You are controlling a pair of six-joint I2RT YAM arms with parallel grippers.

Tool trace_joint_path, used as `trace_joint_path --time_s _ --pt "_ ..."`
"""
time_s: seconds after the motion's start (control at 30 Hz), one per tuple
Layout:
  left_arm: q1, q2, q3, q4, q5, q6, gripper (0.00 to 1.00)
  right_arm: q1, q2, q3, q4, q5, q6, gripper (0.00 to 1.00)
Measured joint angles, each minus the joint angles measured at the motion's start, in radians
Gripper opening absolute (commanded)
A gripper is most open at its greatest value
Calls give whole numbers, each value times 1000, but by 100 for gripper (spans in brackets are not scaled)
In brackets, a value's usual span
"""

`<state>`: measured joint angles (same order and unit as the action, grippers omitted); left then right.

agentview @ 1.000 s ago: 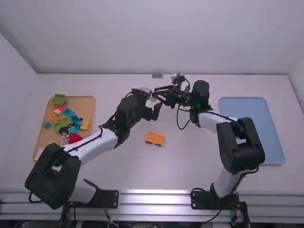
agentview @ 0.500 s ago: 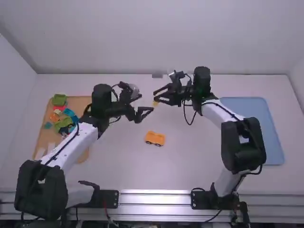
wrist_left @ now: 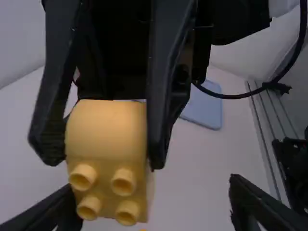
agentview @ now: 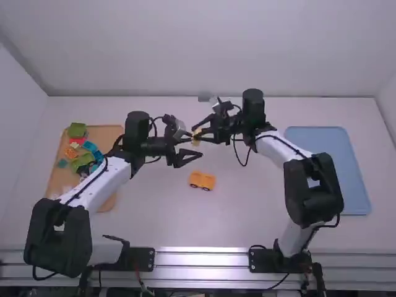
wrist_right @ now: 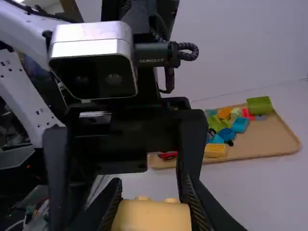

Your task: Assemble lego blocks to make yellow taxi

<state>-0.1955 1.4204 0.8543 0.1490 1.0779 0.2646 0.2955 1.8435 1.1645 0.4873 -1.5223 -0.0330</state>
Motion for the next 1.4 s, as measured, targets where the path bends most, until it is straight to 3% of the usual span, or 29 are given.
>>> trace_joint_path --time_s 0.07,0.23,0.4,0.6,0.63,0.67,0.73,0.8,0.9,1.0,1.07,1.2,1.27,1.4 --pt "0 0 0 14 2 0 63 0 0 0 0 -13 -5 19" --pt "0 0 0 68 3 -12 58 -1 0 0 -3 -24 -11 19" --pt "2 0 0 79 -16 -30 35 -1 0 0 -5 -38 -11 19" --pt "6 3 0 93 -17 -45 18 0 0 0 0 -38 -26 19" --pt "8 6 0 100 -9 -47 18 0 0 0 2 -38 -26 25" --pt "9 9 0 102 -5 -47 17 0 0 0 2 -38 -25 36" --pt "9 12 0 103 13 -45 15 0 0 0 3 -32 -22 73" --pt "5 12 0 95 39 -40 14 -2 0 0 27 -25 -16 99" --pt "2 12 0 61 43 -39 12 -10 0 0 156 14 61 99" --pt "2 12 0 -29 -69 -76 12 -57 0 1 379 99 215 99" --pt "2 12 0 -68 -156 -105 9 -100 -7 2 413 139 278 99" --pt "2 12 10 -193 -360 -170 4 -225 -68 2 208 278 338 99" --pt "-5 12 44 -284 -443 -188 2 -273 -129 2 -12 420 296 99" --pt "-45 12 168 -435 -608 -204 4 -266 -263 2 -372 713 179 99"
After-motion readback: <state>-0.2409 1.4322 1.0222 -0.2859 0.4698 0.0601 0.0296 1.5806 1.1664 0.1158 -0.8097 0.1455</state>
